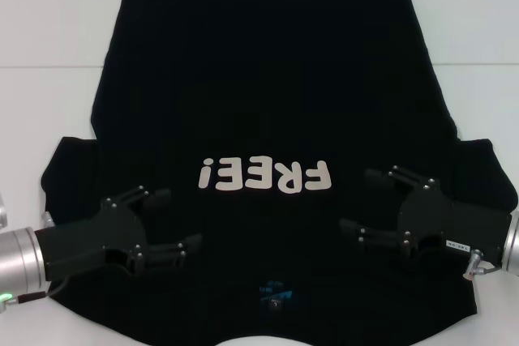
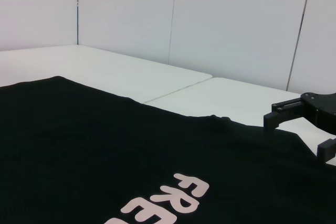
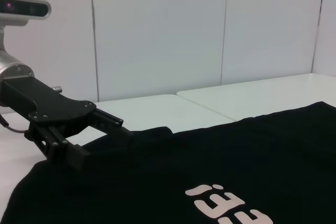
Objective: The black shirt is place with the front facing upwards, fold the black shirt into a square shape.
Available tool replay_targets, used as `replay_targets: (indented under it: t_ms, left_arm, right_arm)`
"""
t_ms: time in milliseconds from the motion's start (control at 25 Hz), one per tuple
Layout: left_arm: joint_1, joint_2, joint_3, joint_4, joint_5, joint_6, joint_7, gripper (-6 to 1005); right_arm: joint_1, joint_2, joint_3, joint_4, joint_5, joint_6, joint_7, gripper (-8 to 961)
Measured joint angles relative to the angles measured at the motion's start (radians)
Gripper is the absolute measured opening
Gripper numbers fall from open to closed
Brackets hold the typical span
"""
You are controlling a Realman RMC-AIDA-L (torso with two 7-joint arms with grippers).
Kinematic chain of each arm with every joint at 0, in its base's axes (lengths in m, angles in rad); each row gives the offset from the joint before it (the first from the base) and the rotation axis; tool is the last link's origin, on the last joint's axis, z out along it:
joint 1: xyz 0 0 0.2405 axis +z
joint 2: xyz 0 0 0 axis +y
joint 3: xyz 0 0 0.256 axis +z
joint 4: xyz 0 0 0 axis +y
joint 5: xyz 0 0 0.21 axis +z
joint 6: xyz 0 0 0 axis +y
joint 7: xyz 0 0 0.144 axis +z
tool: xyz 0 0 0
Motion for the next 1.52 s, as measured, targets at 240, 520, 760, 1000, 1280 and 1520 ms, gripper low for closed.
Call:
replay_targets:
  t_ms: [240,520,760,1000,1280,1520]
  left_arm:
    - [0.002,0.001,0.0,0.0,0.0,0.001,0.0,946]
    - [0.001,0.002,-0.001,0.0,-0.004,0.007,-0.039,945]
    - [-0.026,0.033,-0.021,0.021,-0.009,0.028,-0.43,946]
    - [-0.058,0.111,-0.047,0.011,-0.003,0.076,-0.827,946]
    - [-0.059,0.195,-0.091,0.052,0.119,0.073,-1.19,946]
    - [-0.058,0.227,-0.2,0.081,0.282,0.013,-1.303,946]
  right_arm:
    - [0.002,0.0,0.0,0.0,0.0,0.0,0.0,946]
    - [0.002,0.0,0.0,0.0,0.003,0.0,0.0,947]
    - [0.004,0.0,0.0,0.0,0.005,0.008,0.002,946]
    - [0.005,0.0,0.0,0.003,0.005,0.019,0.007,946]
    - [0.014,0.0,0.0,0.017,0.004,0.018,0.009,947]
    - [0.023,0.0,0.0,0.028,0.003,0.022,0.01,947]
